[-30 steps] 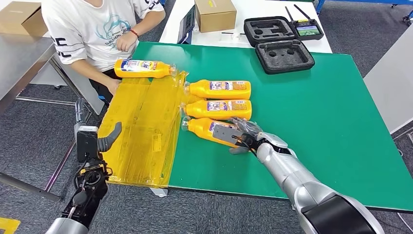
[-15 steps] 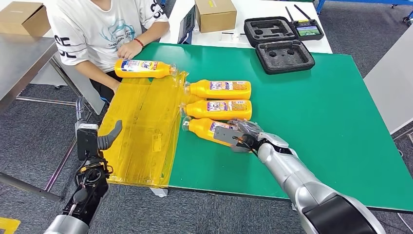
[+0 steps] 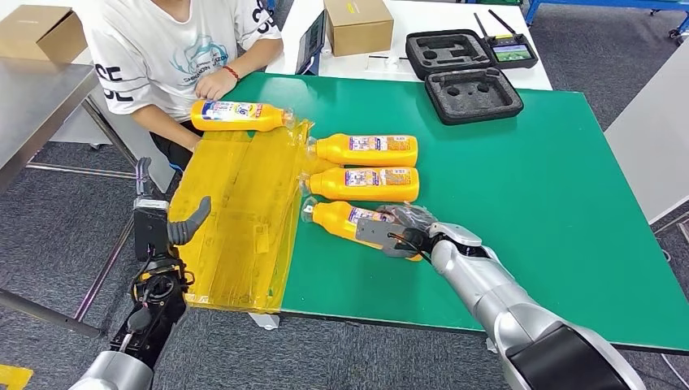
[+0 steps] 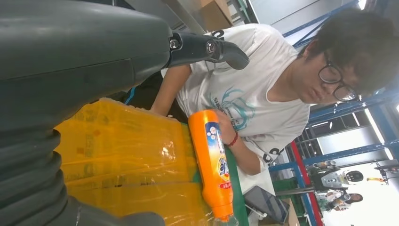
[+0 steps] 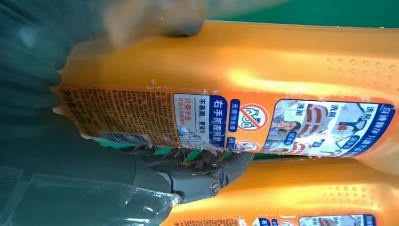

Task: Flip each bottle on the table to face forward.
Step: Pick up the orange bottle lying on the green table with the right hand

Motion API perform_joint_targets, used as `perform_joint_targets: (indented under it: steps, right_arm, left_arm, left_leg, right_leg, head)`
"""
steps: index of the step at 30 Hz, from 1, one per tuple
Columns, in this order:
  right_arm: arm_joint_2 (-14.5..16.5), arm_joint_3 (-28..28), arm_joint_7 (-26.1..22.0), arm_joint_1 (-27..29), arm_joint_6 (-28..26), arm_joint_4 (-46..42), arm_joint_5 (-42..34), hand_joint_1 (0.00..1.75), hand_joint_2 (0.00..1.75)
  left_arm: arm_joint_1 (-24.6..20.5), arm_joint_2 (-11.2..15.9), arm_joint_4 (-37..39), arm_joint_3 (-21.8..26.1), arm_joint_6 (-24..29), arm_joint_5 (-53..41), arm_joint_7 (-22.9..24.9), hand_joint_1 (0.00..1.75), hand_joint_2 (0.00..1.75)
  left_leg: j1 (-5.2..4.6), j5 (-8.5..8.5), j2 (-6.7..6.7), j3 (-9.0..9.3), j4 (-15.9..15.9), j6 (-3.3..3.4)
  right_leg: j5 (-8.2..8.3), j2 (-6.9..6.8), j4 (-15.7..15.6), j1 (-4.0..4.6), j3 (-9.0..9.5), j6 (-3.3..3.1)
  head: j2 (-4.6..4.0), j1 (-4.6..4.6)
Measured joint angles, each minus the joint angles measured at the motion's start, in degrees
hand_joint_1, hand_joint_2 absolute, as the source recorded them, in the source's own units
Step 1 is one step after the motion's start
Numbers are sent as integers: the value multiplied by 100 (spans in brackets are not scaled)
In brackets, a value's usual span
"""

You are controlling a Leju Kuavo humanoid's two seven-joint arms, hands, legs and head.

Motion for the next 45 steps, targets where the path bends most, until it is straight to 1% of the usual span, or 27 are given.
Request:
perform_joint_targets:
  steps: [2,4,6,9,10,11,12,14,17,22,25,31,35,37,42,45]
  right_arm:
    - [0,19,-74,1,8,0,-59,175,175]
    - [1,11,-342,18,8,-2,-270,175,175]
    - [3,-58,-924,99,28,-21,-708,175,175]
    - [78,-394,-2246,457,137,-260,-1820,175,175]
    - [129,-547,-2607,608,160,-426,-2204,175,175]
    - [182,-689,-2825,752,155,-633,-2523,175,175]
    - [230,-810,-2930,881,128,-871,-2774,175,175]
    - [300,-976,-2968,1113,5,-1364,-3096,175,175]
    - [374,-1065,-2945,1424,-331,-1965,-3276,175,175]
    - [456,-1086,-2992,1743,-704,-2439,-3435,175,175]
    - [473,-1086,-3038,1852,-842,-2498,-3457,175,175]
    - [503,-1125,-3062,1990,-921,-2438,-3446,175,175]
    - [600,-1132,-3062,2022,-898,-2279,-3391,175,175]
    - [670,-1132,-3062,2046,-884,-2199,-3360,175,175]
    - [808,-1129,-3063,2083,-912,-2050,-3297,175,175]
    - [857,-1127,-3064,2102,-927,-2000,-3302,175,175]
  left_arm:
    - [1,-5,1,1,-4,10,1,0,175]
    - [7,-8,-1,2,-23,12,0,0,175]
    - [20,-12,-2,3,-63,14,-8,0,175]
    - [97,-25,-42,11,-146,95,-73,0,175]
    - [152,-30,-85,16,-176,146,-100,0,175]
    - [223,-33,-151,23,-200,200,-121,0,175]
    - [310,-35,-238,32,-221,244,-132,0,175]
    - [498,-37,-439,55,-248,325,-140,0,175]
    - [771,-40,-767,112,-292,465,-126,0,175]
    - [1186,-74,-1347,189,-511,669,-21,0,175]
    - [1326,-85,-1592,203,-766,834,50,0,175]
    - [1551,-122,-2016,101,-1639,1202,350,0,175]
    - [1608,-152,-2207,-209,-2368,1433,708,0,175]
    - [1614,-168,-2260,-408,-2627,1519,814,0,175]
    - [1605,-171,-2303,-815,-3094,1703,1009,0,175]
    - [1591,-167,-2303,-970,-3188,1727,1038,0,175]
  left_leg:
    - [0,-1,0,3,0,0]
    - [1,-1,0,4,-1,-1]
    - [2,-1,0,4,-1,-1]
    - [3,-1,-1,-2,-1,0]
    - [3,0,-2,-5,-1,0]
    - [3,-1,-2,-8,-1,-1]
    - [3,-1,-3,-10,-1,-1]
    - [4,-3,-3,-16,-2,-3]
    - [3,-7,-3,-25,-2,-4]
    - [1,-10,-3,-27,-2,-5]
    - [1,-10,-4,-28,-2,-4]
    - [1,-10,-4,-28,-2,-4]
    - [1,-10,-5,-29,-2,-5]
    - [1,-11,-5,-30,-2,-5]
    - [1,-11,-5,-31,-2,-5]
    - [1,-11,-5,-31,-2,-4]
  right_leg:
    - [0,0,0,0,3,0]
    - [0,0,0,1,5,0]
    - [0,0,1,3,6,0]
    - [0,0,2,4,3,0]
    - [0,-1,2,4,1,0]
    - [-1,-1,2,5,-2,-1]
    - [-3,-1,2,5,-5,-1]
    - [-5,-1,2,6,-11,-3]
    - [-7,-1,2,4,-18,-3]
    - [-7,-2,0,1,-21,-3]
    - [-7,-3,0,1,-21,-2]
    - [-6,-2,0,1,-22,-2]
    - [-7,-2,0,1,-23,-2]
    - [-7,-2,0,1,-24,-2]
    - [-7,-2,0,1,-27,-2]
    - [-7,-2,0,1,-27,-2]
  head:
    - [-1,1]
    - [-1,1]
    - [-1,2]
    - [0,0]
    - [0,-2]
    - [0,-1]
    - [0,-2]
    - [0,0]
    - [0,1]
    - [0,0]
    - [0,1]
    - [0,1]
    - [-1,0]
    - [0,0]
    - [0,0]
    - [0,0]
